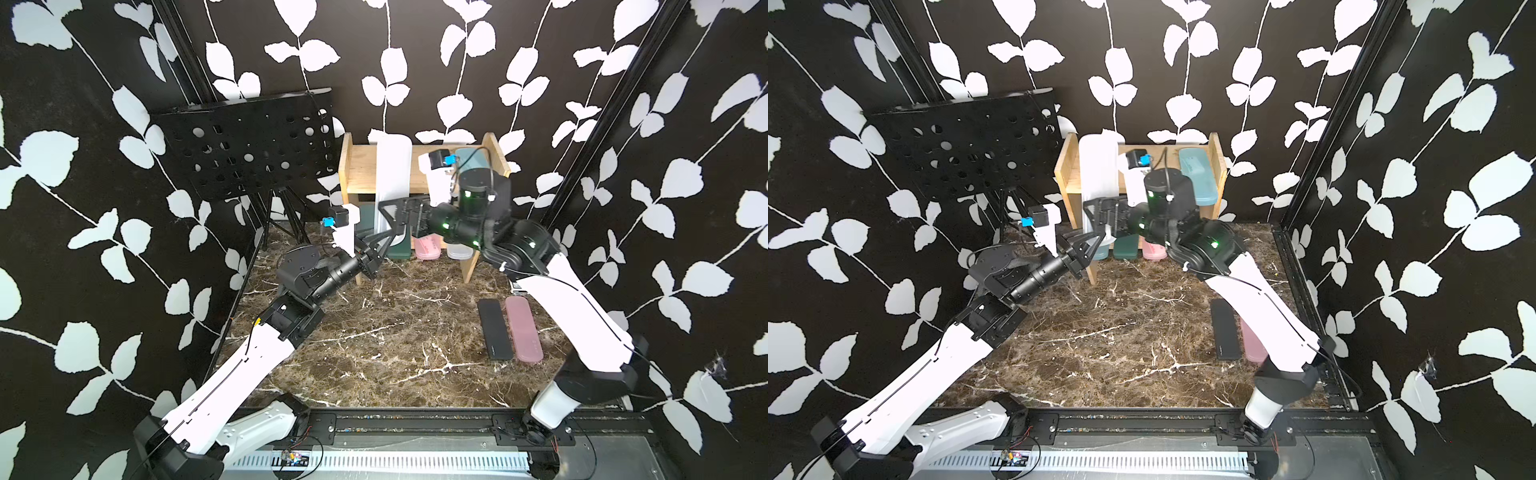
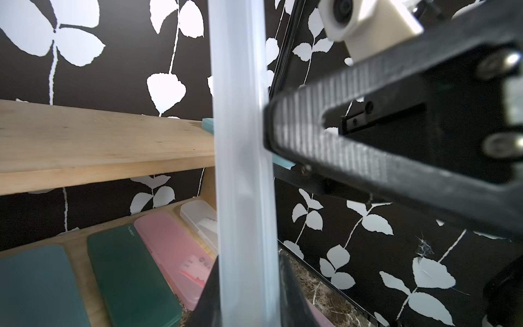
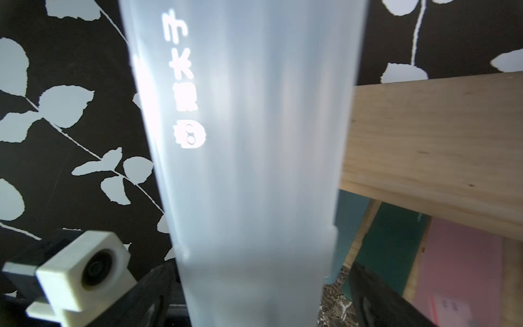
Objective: Remove the pencil cases from the shelf
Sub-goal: Pick up the pencil case from the shelf.
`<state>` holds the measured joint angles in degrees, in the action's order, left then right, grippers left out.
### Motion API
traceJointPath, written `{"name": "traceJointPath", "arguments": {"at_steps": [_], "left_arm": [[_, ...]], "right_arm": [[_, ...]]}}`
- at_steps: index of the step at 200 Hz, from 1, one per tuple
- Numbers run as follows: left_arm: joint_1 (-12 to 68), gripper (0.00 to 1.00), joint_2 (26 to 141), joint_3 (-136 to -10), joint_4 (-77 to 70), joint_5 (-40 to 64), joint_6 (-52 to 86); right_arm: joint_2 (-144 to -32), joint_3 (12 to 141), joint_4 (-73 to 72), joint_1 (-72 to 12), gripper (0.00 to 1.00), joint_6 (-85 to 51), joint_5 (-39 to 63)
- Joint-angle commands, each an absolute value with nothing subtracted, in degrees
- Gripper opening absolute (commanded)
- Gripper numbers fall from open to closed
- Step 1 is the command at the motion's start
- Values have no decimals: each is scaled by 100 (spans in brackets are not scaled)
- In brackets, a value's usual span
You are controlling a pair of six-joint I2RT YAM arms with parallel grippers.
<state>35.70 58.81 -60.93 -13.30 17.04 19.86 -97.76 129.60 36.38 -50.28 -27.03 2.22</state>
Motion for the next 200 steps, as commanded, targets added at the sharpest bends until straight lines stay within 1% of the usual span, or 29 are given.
{"name": "traceJointPath", "arguments": {"at_steps": [1,40,48,56,73,85,108,110,114,116,120,123,131,135,139,142,143,148,175,195,200], "left_arm": [[3610,0,5725,-5991,-1574,1763,1757],[3608,0,5592,-5883,-1559,1623,1697],[3605,0,5574,-5872,-1543,1600,1679],[3608,0,5561,-5867,-1536,1591,1670],[3608,0,5552,-5854,-1529,1560,1678],[3612,0,5555,-5845,-1534,1547,1687],[3608,0,5555,-5827,-1552,1480,1739],[3605,3,5555,-5821,-1548,1477,1747],[3612,16,5555,-5819,-1547,1474,1746],[3606,26,5555,-5818,-1551,1463,1755],[3611,44,5558,-5811,-1549,1440,1757],[3610,52,5555,-5812,-1541,1423,1761],[3612,66,5545,-5810,-1517,1362,1766],[3612,75,5532,-5806,-1488,1314,1767],[3612,86,5521,-5803,-1470,1265,1767],[3605,95,5503,-5790,-1464,1225,1767],[3608,97,5494,-5787,-1461,1215,1758],[3610,99,5458,-5768,-1464,1153,1745],[3607,99,5246,-5774,-1092,590,1643],[3608,99,5081,-5905,-588,136,1523],[3610,99,5018,-5907,-525,20,1521]], "right_arm": [[-10047,13677,3501,-5160,99,-2743,169],[-10241,13869,3558,-5238,99,-2743,24],[-10233,13854,3568,-5238,97,-2727,-26],[-10213,13826,3568,-5237,95,-2703,-51],[-10204,13838,3621,-5237,86,-2672,-70],[-10185,13822,3668,-5238,83,-2664,-87],[-10165,13784,3757,-5238,75,-2641,-115],[-10166,13788,3769,-5238,74,-2638,-119],[-10154,13777,3791,-5238,73,-2633,-128],[-10152,13780,3802,-5238,72,-2625,-131],[-10144,13773,3836,-5238,72,-2615,-126],[-10135,13773,3857,-5238,72,-2599,-129],[-10112,13772,3927,-5236,71,-2568,-164],[-10095,13785,3985,-5238,71,-2547,-189],[-10078,13801,4056,-5234,71,-2522,-234],[-10063,13809,4117,-5230,70,-2507,-276],[-10055,13813,4142,-5230,70,-2497,-288],[-10015,13834,4250,-5230,68,-2444,-372],[-9646,13566,5064,-5106,66,-2290,-635],[-9218,12693,5642,-4888,66,-2317,-671],[-8954,12360,5776,-4828,65,-2368,-681]]}}
